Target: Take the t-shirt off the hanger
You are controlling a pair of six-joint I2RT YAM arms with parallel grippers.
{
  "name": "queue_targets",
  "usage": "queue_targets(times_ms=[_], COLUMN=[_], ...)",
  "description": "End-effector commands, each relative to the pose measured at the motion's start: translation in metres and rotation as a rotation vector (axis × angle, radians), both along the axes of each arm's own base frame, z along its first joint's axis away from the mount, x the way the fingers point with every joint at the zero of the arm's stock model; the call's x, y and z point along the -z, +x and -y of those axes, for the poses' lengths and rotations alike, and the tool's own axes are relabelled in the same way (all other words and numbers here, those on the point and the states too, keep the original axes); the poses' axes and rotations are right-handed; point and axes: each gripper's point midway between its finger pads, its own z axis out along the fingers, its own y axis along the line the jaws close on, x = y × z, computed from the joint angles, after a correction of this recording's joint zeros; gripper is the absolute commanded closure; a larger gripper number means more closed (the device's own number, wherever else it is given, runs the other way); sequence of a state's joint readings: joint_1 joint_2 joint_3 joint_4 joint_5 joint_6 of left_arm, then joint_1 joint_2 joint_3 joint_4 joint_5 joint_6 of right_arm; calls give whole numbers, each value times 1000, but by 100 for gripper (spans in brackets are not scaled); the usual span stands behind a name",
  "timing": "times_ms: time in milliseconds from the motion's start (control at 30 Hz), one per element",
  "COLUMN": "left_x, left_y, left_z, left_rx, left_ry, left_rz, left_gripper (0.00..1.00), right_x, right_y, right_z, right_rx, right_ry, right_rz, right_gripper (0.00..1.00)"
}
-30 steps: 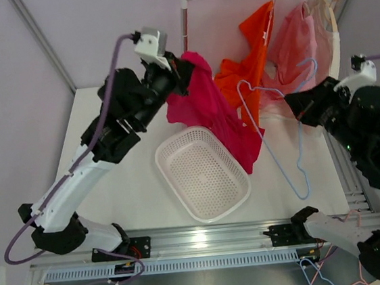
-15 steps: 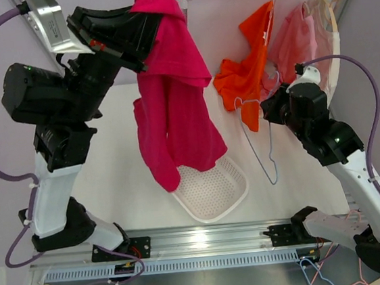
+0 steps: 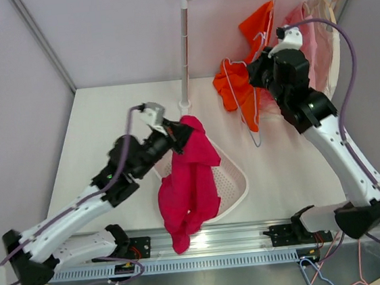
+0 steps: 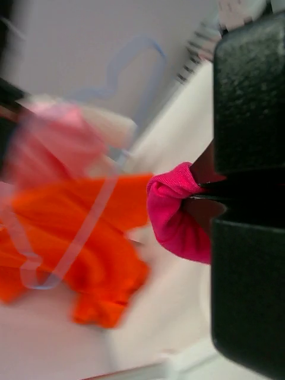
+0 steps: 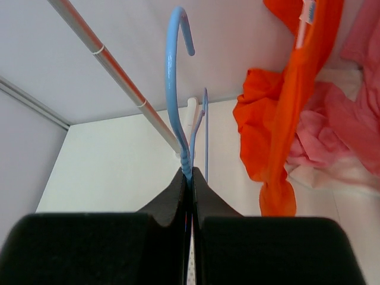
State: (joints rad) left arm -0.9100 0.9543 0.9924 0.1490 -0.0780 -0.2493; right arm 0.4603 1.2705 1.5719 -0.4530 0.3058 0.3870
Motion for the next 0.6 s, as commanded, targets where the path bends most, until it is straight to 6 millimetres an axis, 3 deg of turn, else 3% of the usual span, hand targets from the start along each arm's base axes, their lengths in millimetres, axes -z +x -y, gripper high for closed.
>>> queue_targets(times_ms=[0, 33, 100, 133, 167, 200, 233, 300, 333, 367, 433, 467, 500, 567], left_x=[53, 79, 90, 119, 121, 137, 151, 205, 237, 244, 317, 327, 365, 384], left_y=[37, 50, 67, 66, 74, 74, 72, 55, 42, 33, 0, -9, -24, -32], left_z=[5, 10, 10, 8, 14, 12, 12, 17, 15, 28, 17, 22, 12, 12], left_rx=[-108, -130, -151, -158, -176, -199, -210, -182, -167, -96, -73, -35, -42, -38], left_ry=[-33, 34, 48, 128, 125, 155, 171, 196, 214, 142, 181, 142, 159, 132], left_rz=[-162, -244, -352, -458, -522, -581, -639, -811, -887, -945, -1098, -1152, -1209, -1272], left_gripper=[99, 99, 99, 100, 99, 99, 99, 99, 99, 99, 99, 95, 87, 82], right_x=[-45, -48, -39, -57, -62, -55, -68, -77, -63, -79, -77, -73, -72, -67], right_y=[31, 37, 58, 61, 66, 79, 83, 95, 113, 115, 128, 139, 144, 157], right_z=[-19, -26, -39, -40, -43, -49, -50, -52, -58, -60, -67, -72, -73, -80], right_rx=[-75, -101, -122, -125, -134, -139, -138, -133, -144, -149, -160, -164, -160, -163], right_ry=[14, 10, -28, -29, -39, -78, -87, -107, -144, -142, -162, -172, -176, -183], right_rz=[128, 129, 106, 144, 163, 162, 199, 241, 224, 264, 276, 288, 292, 294], right_gripper=[100, 100, 100, 100, 100, 100, 100, 100, 100, 100, 100, 100, 100, 100])
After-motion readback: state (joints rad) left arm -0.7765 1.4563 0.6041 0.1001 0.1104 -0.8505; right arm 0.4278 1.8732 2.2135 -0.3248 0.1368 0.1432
